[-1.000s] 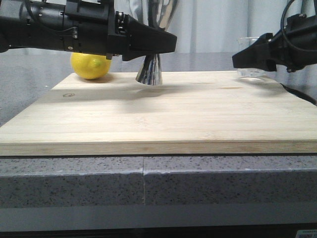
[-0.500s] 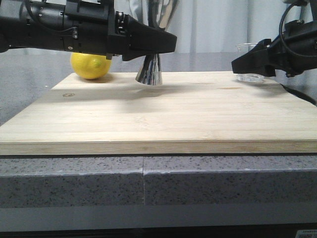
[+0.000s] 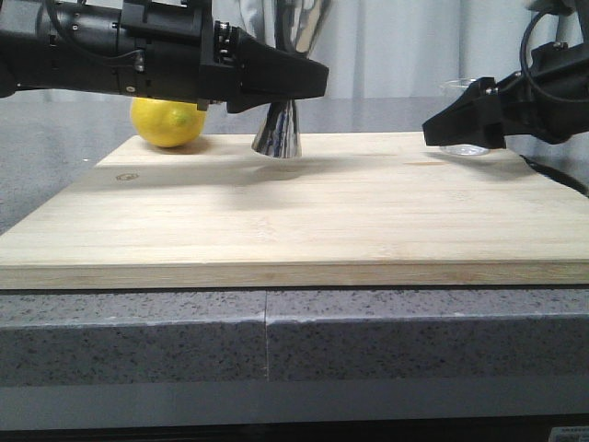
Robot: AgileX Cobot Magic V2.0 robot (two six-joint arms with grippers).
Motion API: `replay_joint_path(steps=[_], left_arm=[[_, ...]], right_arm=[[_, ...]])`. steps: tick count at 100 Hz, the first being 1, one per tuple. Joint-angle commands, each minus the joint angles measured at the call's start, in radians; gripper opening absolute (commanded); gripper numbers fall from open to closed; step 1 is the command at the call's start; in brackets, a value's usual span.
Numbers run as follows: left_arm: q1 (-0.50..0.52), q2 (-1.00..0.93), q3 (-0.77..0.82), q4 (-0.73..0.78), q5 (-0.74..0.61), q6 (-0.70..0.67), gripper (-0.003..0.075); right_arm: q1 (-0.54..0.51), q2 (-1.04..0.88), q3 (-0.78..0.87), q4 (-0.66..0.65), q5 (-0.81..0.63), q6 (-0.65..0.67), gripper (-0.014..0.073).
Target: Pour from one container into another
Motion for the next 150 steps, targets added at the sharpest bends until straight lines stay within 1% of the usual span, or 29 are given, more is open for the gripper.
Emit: replay_joint_path(steps=[1, 11, 24, 44, 50, 59, 76, 87, 103, 129, 150], left_arm=[[-0.006, -0.048, -0.030, -0.086, 0.116, -0.011, 0.0059], [-0.006, -0.048, -0.030, -0.086, 0.116, -0.011, 0.0059], [-0.006, -0.048, -0.030, -0.086, 0.116, -0.011, 0.0059], [-0.006, -0.048, -0.030, -0.086, 0.116, -0.011, 0.0059], [-0.006, -0.048, -0.030, -0.086, 0.116, -0.011, 0.0059], [-0.006, -0.048, -0.030, -0.086, 0.116, -0.011, 0.0059], [-0.006, -0.048, -0.030, -0.086, 0.116, -0.011, 0.0059], [-0.006, -0.048, -0.030, -0.086, 0.116, -0.011, 0.0059], [-0.006, -0.048, -0.030, -0.086, 0.116, -0.011, 0.0059], [-0.006, -0.048, -0.030, -0.086, 0.116, -0.011, 0.0059], [-0.006, -0.048, -0.030, -0.086, 0.116, -0.011, 0.0059]], right_arm=[[-0.006, -0.069, -0.026, -0.029, -0.020, 0.049, 0.0589], [-0.006, -0.101, -0.026, -0.094, 0.023, 0.139, 0.0589], [-0.006, -0.152, -0.026, -0.232, 0.098, 0.275, 0.0589], [-0.006, -0.258, -0.026, -0.457, 0.149, 0.554, 0.0589], [-0.006, -0.287, -0.026, -0.540, 0.154, 0.619, 0.0589], [-0.006, -0.335, -0.026, -0.677, 0.167, 0.782, 0.0589], [-0.006, -0.420, -0.011, -0.680, 0.159, 0.885, 0.0589], [-0.006, -0.480, 0.015, -0.680, 0.131, 0.914, 0.0588], [-0.006, -0.604, 0.080, -0.680, 0.136, 0.961, 0.0588], [-0.006, -0.804, 0.119, -0.680, 0.137, 0.996, 0.0588], [-0.006, -0.847, 0.119, -0.680, 0.132, 1.003, 0.0588]])
